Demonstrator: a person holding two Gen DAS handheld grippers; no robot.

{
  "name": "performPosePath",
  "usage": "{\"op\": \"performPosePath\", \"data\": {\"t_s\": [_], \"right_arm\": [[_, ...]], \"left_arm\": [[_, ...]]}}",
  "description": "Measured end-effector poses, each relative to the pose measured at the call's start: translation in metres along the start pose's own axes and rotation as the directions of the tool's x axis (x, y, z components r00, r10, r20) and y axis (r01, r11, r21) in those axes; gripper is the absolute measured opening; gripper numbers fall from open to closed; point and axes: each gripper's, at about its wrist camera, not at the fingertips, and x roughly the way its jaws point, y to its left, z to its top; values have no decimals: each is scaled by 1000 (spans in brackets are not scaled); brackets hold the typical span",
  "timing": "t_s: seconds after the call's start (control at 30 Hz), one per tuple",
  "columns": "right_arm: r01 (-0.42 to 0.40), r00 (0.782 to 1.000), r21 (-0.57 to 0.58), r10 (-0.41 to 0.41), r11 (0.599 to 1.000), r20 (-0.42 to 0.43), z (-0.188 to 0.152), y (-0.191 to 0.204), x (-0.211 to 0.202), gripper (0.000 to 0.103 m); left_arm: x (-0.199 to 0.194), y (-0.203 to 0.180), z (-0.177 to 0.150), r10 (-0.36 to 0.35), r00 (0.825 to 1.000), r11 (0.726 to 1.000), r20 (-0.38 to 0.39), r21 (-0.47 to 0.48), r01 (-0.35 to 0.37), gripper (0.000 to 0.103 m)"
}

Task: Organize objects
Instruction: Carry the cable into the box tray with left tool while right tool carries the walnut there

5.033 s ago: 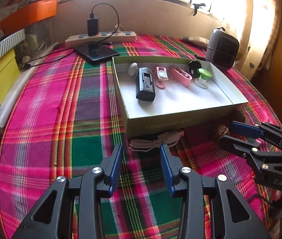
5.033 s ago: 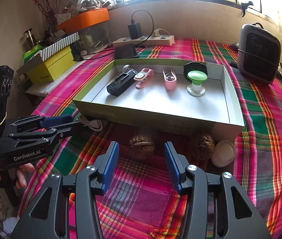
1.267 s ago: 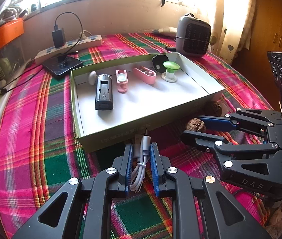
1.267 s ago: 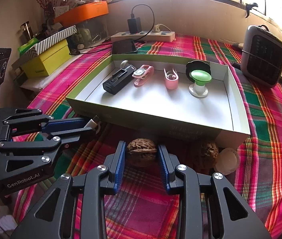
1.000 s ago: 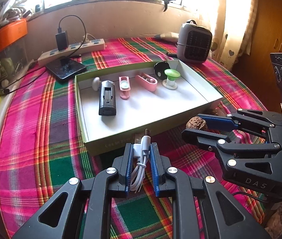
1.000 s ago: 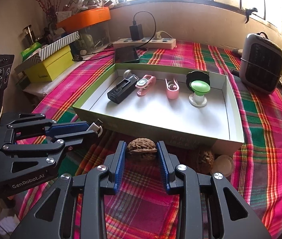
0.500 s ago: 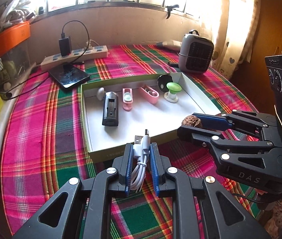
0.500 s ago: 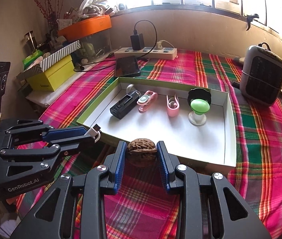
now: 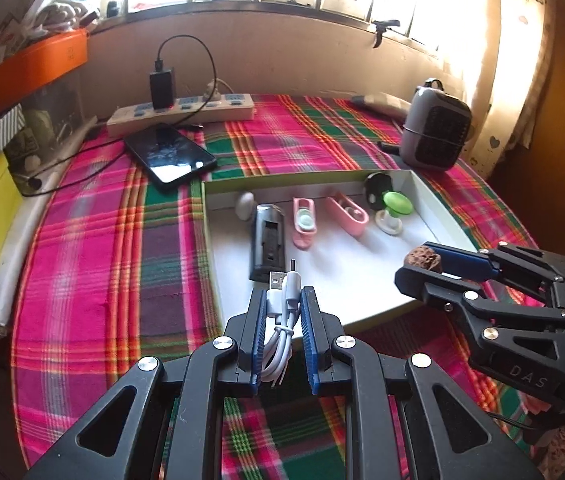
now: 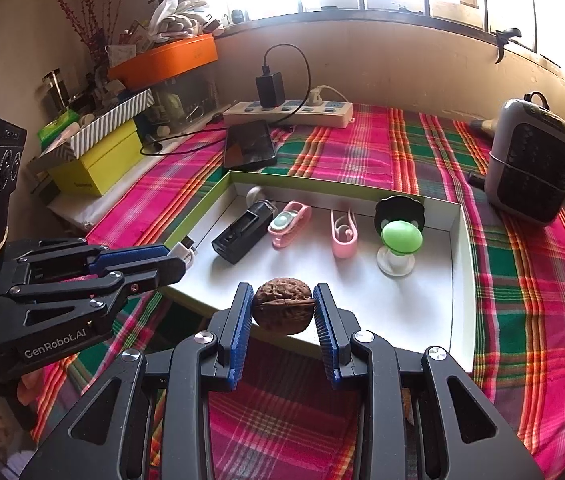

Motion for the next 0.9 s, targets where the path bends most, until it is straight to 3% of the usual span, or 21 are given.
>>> {"op": "performPosePath", "data": {"t_s": [0.4,0.9], "right_arm": [[6,1000,15,-6,1000,-23,14,-7,25,33],[-8,998,15,9,1000,-69,22,-6,55,33]], "left_arm": [[21,4,5,-2,1000,1000,-30,-25,1,15],[36,2,2,53,997,998,-61,-11,-54,16]]}}
